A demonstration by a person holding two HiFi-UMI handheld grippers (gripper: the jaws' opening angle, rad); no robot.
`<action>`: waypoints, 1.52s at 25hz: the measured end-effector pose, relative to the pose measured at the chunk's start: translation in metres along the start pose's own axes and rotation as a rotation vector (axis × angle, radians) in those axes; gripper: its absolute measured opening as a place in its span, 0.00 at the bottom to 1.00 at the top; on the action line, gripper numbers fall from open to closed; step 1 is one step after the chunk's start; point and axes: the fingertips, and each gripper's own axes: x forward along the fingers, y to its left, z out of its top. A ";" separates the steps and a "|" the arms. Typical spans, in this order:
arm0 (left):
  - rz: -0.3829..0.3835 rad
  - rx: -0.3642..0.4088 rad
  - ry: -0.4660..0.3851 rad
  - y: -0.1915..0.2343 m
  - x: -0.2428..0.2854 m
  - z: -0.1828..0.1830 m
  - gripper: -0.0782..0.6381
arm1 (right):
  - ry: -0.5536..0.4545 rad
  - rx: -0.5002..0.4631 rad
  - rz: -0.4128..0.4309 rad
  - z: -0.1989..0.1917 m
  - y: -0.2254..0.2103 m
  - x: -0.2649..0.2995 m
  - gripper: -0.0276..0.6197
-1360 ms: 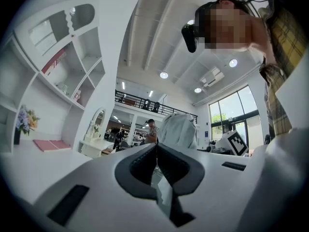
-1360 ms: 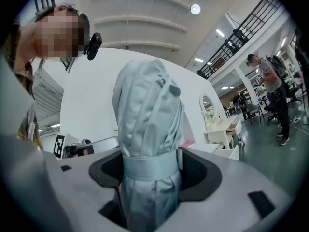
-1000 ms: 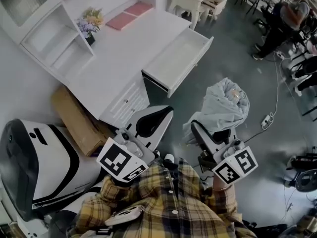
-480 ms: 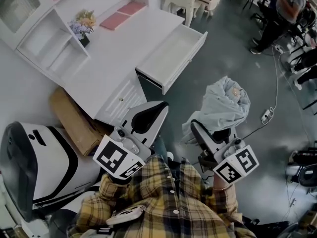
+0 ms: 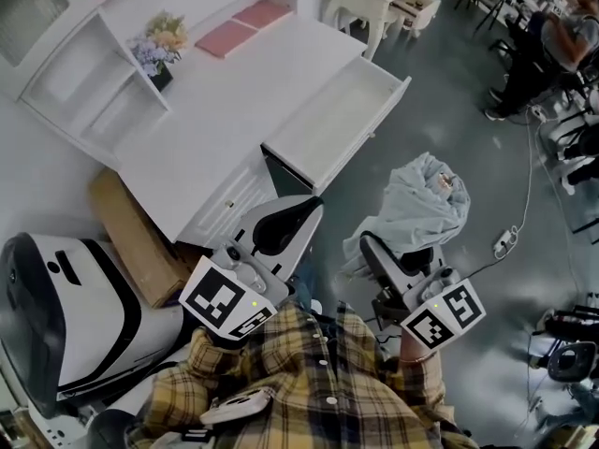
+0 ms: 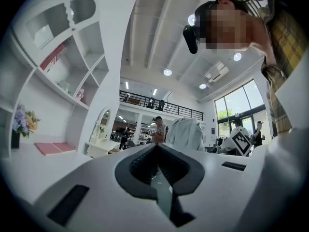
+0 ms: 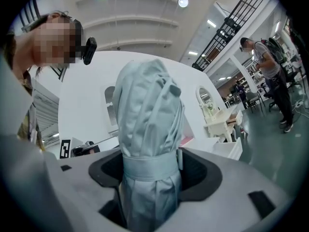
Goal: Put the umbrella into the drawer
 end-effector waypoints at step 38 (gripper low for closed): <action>0.100 -0.053 0.035 0.252 0.163 0.008 0.14 | 0.121 0.030 0.007 0.065 -0.172 0.250 0.54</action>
